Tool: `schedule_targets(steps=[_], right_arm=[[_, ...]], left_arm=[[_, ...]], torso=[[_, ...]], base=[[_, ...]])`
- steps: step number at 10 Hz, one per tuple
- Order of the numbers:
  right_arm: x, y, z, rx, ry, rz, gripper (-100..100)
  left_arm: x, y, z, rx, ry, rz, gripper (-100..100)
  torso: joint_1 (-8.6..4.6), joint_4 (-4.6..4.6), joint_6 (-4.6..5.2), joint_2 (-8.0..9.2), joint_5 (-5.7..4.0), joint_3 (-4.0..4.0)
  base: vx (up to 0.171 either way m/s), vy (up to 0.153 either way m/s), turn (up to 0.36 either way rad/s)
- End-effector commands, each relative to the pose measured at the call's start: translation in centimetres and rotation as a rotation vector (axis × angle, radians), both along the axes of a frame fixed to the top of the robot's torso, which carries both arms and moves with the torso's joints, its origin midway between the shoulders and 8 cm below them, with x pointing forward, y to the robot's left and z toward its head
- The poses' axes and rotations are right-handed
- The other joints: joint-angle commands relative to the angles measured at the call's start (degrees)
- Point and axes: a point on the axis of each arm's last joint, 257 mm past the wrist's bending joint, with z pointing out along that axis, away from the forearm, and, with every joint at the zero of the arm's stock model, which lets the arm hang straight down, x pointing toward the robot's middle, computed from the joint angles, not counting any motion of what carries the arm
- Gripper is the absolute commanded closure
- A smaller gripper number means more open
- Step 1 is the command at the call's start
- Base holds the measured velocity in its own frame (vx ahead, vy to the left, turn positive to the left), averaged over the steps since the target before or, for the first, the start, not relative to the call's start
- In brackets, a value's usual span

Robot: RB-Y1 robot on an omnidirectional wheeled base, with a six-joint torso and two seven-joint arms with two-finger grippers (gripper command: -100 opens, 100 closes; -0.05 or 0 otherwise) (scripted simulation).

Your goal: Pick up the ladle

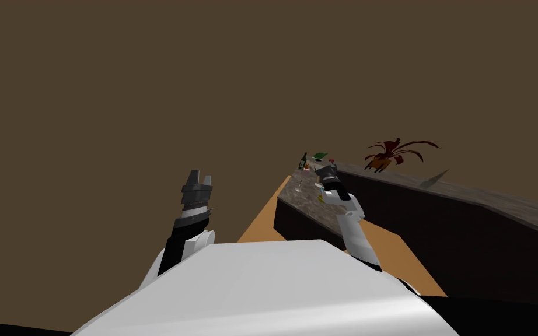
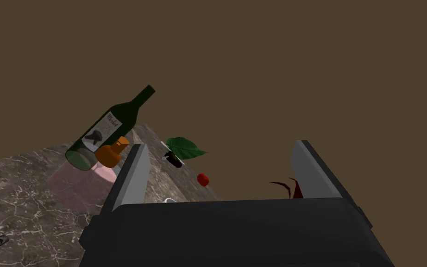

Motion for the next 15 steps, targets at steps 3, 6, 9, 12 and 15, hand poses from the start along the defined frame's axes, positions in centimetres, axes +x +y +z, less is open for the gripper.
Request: schedule_targets(steps=[3, 6, 9, 12, 15], right_arm=[[1.3, -5.3, -0.7, 0.132, 0.047, -0.055, -100], [2.0, -8.2, -2.3, 0.242, 0.091, -0.09, -100], [2.3, -11.1, -4.1, 0.367, 0.135, -0.131, -100], [2.3, -13.7, -5.4, 0.483, 0.161, -0.173, -100], [2.0, -16.2, -7.1, 0.601, 0.19, -0.221, -100]], left_arm=[[0.0, 0.0, 0.0, 0.0, 0.0, 0.0, 0], [0.0, 0.0, 0.0, 0.0, 0.0, 0.0, 0], [0.0, 0.0, 0.0, 0.0, 0.0, 0.0, 0], [0.0, 0.0, 0.0, 0.0, 0.0, 0.0, 0], [0.0, 0.0, 0.0, 0.0, 0.0, 0.0, 0]], torso=[[-0.05, 0.0, -0.01, 0.01, -0.01, 0.0], [-0.03, 0.01, 0.01, 0.01, -0.01, 0.01], [-0.14, 0.01, -0.06, 0.04, -0.02, 0.02], [-0.07, -0.01, -0.07, -0.04, 0.0, -0.02], [-0.03, 0.0, -0.06, -0.01, 0.01, 0.0]], base=[[-0.017, -0.043, 0.198], [-0.02, -0.042, 0.127], [-0.027, -0.061, 0.171], [-0.01, -0.043, 0.136], [-0.02, -0.038, 0.127]])
